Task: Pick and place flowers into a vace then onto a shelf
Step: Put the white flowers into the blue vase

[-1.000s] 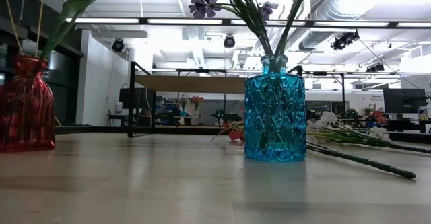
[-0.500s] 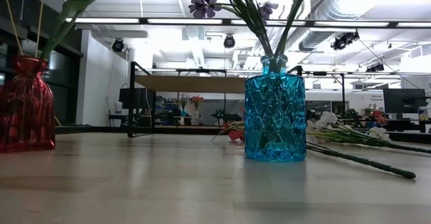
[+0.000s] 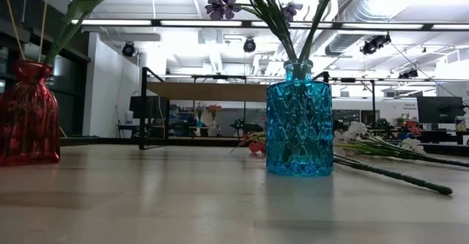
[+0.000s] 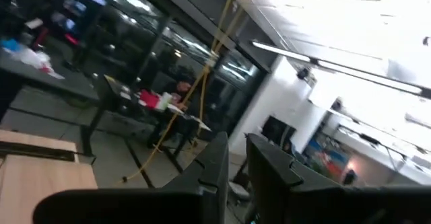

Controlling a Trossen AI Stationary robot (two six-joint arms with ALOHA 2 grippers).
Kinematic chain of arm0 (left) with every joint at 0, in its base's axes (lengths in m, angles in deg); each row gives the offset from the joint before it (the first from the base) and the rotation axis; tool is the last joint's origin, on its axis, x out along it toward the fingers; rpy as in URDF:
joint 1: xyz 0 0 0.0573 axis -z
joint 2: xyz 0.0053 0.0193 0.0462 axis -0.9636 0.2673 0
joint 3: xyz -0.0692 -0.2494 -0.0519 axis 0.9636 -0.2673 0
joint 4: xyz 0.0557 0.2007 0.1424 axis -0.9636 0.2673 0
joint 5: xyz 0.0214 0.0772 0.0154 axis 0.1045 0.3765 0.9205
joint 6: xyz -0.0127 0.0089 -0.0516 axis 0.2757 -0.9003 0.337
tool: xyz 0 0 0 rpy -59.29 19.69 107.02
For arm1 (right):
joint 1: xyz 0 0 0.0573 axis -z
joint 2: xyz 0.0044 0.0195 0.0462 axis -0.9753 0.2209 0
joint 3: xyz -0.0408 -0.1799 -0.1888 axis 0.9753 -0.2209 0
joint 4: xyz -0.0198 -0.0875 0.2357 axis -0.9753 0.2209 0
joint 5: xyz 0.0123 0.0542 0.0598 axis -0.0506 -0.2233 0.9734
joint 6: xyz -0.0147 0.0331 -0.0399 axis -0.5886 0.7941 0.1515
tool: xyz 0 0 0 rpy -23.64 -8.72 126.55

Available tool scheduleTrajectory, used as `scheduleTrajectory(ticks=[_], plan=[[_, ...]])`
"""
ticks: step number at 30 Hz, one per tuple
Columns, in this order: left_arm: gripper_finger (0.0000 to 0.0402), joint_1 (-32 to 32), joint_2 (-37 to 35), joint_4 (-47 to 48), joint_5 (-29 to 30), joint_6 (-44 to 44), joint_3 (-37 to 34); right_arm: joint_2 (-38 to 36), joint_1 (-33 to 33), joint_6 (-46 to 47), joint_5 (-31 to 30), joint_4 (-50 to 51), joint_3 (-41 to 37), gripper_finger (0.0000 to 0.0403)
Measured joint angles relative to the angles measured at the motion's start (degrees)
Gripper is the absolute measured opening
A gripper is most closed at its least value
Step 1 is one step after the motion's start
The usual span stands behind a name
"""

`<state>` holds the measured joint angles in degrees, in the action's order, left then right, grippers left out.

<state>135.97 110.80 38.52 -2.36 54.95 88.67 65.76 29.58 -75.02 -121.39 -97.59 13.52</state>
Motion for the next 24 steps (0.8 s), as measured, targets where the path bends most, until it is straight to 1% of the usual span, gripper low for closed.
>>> scheduleTrajectory(ticks=[5, 9, 15, 24], plan=[[0.0386, 0.0, 0.0, -0.1, 0.2, 1.2, 0.0, 2.5, -6.0, -3.7, -1.6, 4.5, 3.5, 0.0050], [0.0388, 0.0, 0.0, -0.2, 0.2, 1.8, 0.0, 4.1, -9.3, -4.2, -2.9, 9.8, 6.8, 0.0049], [0.0386, 0.0, 0.0, -0.5, 0.2, 3.1, 0.0, 4.2, -9.8, -3.8, -3.2, 11.5, 9.5, 0.0047], [0.0386, 0.0, 0.0, -1.0, 0.1, 3.1, 0.0, 4.2, -9.8, -1.2, -3.3, 13.9, 7.4, 0.0047]])
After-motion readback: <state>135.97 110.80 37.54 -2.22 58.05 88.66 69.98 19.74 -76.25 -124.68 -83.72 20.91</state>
